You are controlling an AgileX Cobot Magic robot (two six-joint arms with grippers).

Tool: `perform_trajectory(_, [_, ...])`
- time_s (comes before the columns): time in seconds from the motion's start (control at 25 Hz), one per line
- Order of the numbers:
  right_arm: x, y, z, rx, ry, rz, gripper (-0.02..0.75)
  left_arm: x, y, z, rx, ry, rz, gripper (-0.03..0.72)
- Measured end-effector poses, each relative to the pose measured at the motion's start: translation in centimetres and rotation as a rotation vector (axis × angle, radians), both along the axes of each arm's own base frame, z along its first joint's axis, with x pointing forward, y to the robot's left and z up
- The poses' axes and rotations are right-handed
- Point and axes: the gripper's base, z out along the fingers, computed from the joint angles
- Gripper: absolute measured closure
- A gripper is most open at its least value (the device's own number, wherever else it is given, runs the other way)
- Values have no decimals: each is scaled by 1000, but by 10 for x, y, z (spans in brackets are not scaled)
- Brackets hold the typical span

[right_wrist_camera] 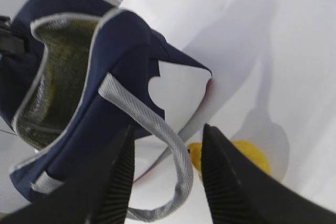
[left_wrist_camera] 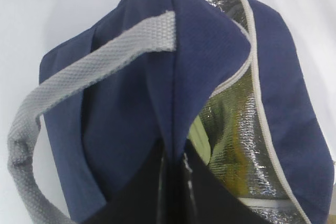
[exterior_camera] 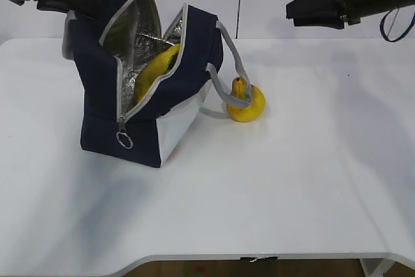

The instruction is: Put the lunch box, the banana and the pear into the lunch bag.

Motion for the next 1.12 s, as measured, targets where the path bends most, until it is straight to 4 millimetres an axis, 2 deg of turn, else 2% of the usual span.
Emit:
perform_trajectory(0.36, [-8,1,-27,-72,-89,86,393,0,3,0,0,2,4,689])
perform_trajectory(0.68, [-9,0,-30,-172,-228,173,358,1,17,-1,1,13,25,689])
perform_trajectory(1.0, [-10,0,-33,-242,-304,237,307,1,20,-2,35,13,23,689])
perform_trajectory(1.12, [-8,4,-40,-248,-317,264,305,1,22,-3,37,13,27,689])
